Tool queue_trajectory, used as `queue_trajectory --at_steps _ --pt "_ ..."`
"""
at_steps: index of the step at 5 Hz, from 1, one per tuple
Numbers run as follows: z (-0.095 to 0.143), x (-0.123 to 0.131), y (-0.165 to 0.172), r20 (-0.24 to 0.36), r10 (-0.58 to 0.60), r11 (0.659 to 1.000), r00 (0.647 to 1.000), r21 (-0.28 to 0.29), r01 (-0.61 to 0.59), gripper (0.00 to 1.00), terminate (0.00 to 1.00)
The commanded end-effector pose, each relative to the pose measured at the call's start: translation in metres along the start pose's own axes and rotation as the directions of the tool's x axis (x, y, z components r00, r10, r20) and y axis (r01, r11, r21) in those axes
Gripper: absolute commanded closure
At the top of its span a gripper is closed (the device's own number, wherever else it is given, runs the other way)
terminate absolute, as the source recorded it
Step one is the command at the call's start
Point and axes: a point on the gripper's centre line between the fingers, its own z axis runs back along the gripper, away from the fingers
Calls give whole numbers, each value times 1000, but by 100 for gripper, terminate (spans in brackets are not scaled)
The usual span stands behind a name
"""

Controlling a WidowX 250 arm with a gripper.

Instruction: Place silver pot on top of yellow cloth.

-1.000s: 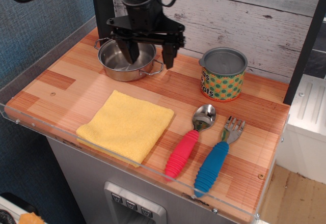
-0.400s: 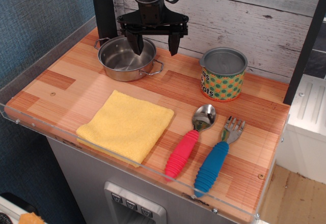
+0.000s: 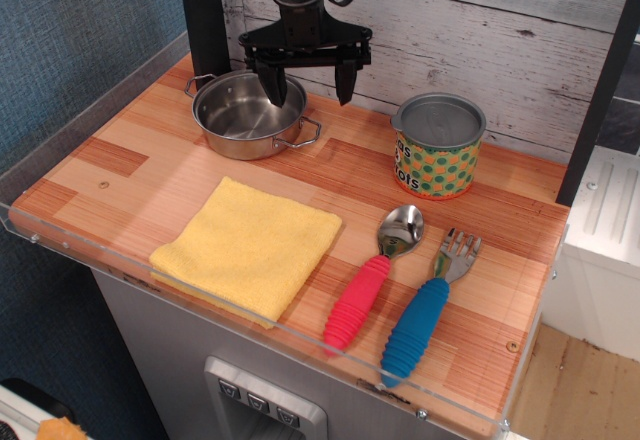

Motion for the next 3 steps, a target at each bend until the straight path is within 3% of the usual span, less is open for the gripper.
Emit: queue_trajectory --at_steps 1,3 --pt "4 8 11 21 15 1000 1000 24 -15 0 0" --pt "-10 5 12 2 15 999 1000 29 -15 0 0"
